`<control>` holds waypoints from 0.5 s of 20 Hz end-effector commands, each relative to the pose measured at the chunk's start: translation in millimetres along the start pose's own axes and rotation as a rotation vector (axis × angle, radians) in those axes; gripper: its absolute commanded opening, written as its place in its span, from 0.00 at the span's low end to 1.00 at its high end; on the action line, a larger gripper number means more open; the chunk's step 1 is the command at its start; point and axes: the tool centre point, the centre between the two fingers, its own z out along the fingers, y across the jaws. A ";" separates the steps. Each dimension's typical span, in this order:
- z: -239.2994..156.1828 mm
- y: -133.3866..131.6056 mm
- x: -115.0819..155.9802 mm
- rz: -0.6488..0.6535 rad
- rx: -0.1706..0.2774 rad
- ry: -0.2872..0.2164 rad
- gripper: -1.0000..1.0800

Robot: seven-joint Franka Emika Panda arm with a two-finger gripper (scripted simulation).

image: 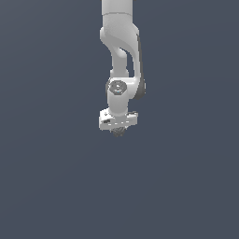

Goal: Pick up the object and move it to a goal position.

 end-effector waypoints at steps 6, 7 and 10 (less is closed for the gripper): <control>-1.3 -3.1 0.9 0.000 0.000 0.000 0.00; -2.4 -5.5 1.5 0.000 0.000 0.000 0.00; -7.6 -16.6 4.7 0.000 0.000 0.000 0.00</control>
